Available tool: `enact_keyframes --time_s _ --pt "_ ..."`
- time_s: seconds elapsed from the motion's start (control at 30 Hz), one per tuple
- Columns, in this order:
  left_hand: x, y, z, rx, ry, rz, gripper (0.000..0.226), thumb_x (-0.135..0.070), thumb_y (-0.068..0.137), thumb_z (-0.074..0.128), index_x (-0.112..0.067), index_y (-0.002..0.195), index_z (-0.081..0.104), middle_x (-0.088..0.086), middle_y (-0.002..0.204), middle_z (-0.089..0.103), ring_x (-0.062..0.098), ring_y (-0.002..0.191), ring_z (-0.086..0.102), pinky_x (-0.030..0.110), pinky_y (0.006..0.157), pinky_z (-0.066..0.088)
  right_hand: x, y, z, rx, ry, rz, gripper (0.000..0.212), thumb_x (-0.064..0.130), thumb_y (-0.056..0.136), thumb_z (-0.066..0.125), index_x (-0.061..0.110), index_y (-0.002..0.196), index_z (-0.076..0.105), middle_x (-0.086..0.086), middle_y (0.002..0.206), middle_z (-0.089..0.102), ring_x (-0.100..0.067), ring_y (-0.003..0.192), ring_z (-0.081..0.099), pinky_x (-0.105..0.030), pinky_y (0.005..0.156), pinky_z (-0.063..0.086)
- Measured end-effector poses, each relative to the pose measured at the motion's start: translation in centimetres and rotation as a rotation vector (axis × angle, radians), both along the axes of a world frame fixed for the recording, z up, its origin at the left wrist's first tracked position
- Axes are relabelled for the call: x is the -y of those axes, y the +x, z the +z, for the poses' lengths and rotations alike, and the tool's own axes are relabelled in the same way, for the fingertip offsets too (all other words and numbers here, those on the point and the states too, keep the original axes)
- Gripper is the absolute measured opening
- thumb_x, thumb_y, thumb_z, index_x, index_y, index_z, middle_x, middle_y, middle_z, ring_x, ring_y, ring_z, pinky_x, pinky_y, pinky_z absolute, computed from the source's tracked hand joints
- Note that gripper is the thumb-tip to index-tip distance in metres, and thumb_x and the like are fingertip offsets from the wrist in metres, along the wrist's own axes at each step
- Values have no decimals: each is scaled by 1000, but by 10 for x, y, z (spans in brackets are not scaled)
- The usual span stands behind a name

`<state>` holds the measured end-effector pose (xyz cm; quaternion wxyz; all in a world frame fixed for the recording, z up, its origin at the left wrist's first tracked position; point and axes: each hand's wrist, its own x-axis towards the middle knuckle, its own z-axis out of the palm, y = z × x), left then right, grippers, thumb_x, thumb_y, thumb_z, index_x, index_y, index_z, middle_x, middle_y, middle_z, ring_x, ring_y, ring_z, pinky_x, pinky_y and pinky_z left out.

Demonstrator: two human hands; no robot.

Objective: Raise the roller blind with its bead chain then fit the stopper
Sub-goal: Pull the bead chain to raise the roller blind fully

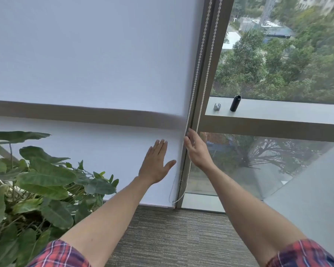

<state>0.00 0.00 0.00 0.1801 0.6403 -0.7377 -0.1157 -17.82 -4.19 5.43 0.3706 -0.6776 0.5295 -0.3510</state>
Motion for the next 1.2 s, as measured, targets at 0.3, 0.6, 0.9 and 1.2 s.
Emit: enact_keyframes --time_s 0.3,0.6,0.9,1.2 --pt "11 -19 28 -376 33 75 77 -60 94 46 -18 154 24 2 162 26 18 150 19 36 118 20 21 23 40 324 -6 29 25 28 106 42 17 110 65 -1 79 68 -14 69 67 -29 70 52" --pt "1 -43 38 -811 137 -21 16 -7 96 57 -3 89 72 15 84 74 31 80 69 48 84 57 -4 28 20 391 -38 -87 42 28 102 41 30 65 60 17 47 37 -3 46 32 -20 48 30" --pt "6 -32 71 -965 98 -3 24 3 89 52 -12 95 70 10 88 72 22 84 68 43 85 57 -65 13 -63 250 86 -173 45 11 104 45 26 62 51 10 58 46 -1 51 38 -29 55 32" --pt "4 -56 94 -1056 175 -288 25 -5 89 48 -5 95 73 1 64 65 16 64 61 23 65 50 -62 8 -73 469 259 -63 33 16 107 42 1 92 68 -4 62 58 -11 58 54 -24 58 46"
